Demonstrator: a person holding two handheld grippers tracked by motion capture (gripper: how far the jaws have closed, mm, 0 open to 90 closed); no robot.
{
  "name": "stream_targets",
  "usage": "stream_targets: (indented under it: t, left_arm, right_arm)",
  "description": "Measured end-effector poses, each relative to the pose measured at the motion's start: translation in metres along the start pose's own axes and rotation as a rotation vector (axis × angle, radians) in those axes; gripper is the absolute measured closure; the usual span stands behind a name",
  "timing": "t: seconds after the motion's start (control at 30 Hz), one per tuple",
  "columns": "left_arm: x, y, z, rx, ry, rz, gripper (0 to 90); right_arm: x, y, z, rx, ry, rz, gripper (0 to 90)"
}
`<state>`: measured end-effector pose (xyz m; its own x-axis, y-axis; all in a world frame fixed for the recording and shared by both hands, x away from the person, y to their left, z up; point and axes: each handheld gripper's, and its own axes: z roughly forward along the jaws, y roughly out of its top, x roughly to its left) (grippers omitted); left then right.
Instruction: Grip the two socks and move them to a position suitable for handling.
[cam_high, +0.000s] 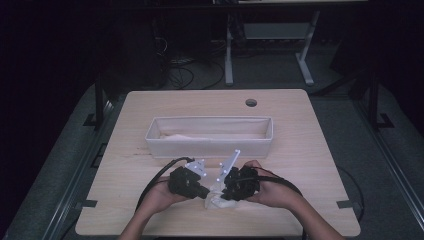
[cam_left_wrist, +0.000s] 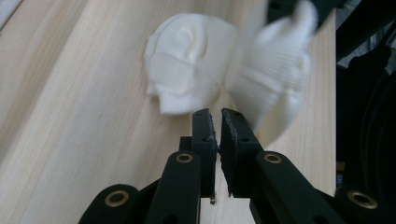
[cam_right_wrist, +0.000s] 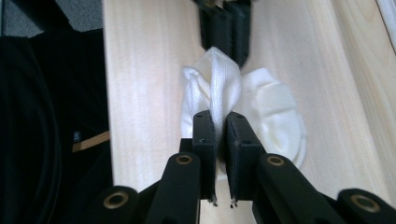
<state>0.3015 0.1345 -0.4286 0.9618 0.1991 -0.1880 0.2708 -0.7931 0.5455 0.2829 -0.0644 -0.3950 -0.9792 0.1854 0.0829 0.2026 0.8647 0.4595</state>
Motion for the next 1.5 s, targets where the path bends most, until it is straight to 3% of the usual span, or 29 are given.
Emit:
stream_targets:
  t: [0.17,0.3,0.33,0.7,0.97,1.13,1.3,1.5]
  left_arm:
    - [0.003,-0.008,-0.008,-0.01,0.017,-0.015,83.1]
    - [0.003,-0.011,-0.012,-0.023,0.023,-0.022,82.9]
    - [0.003,-0.011,-0.014,-0.021,0.025,-0.019,82.9]
    - [-0.001,-0.007,-0.02,-0.041,0.033,0.007,82.3]
    - [-0.006,-0.004,-0.013,-0.036,0.015,0.025,79.4]
    - [-0.008,-0.001,-0.01,-0.041,0.004,0.03,79.4]
    - [-0.009,0.004,-0.007,-0.037,0.001,0.042,79.5]
    - [-0.009,0.006,-0.005,-0.031,0.004,0.04,79.5]
  right_arm:
    - [-0.013,0.006,0.012,0.062,-0.014,0.041,83.1]
    - [-0.02,0.008,0.017,0.08,-0.023,0.052,83.1]
    - [-0.023,0.009,0.021,0.101,-0.031,0.072,83.1]
    - [-0.037,0.007,0.038,0.157,-0.039,0.126,83.3]
    - [-0.033,0.001,0.037,0.161,0.007,0.137,83.3]
    - [-0.029,-0.002,0.035,0.149,-0.002,0.139,82.0]
    - [-0.029,-0.004,0.027,0.105,0.002,0.134,79.3]
    - [-0.028,-0.008,0.008,0.041,-0.03,0.121,72.0]
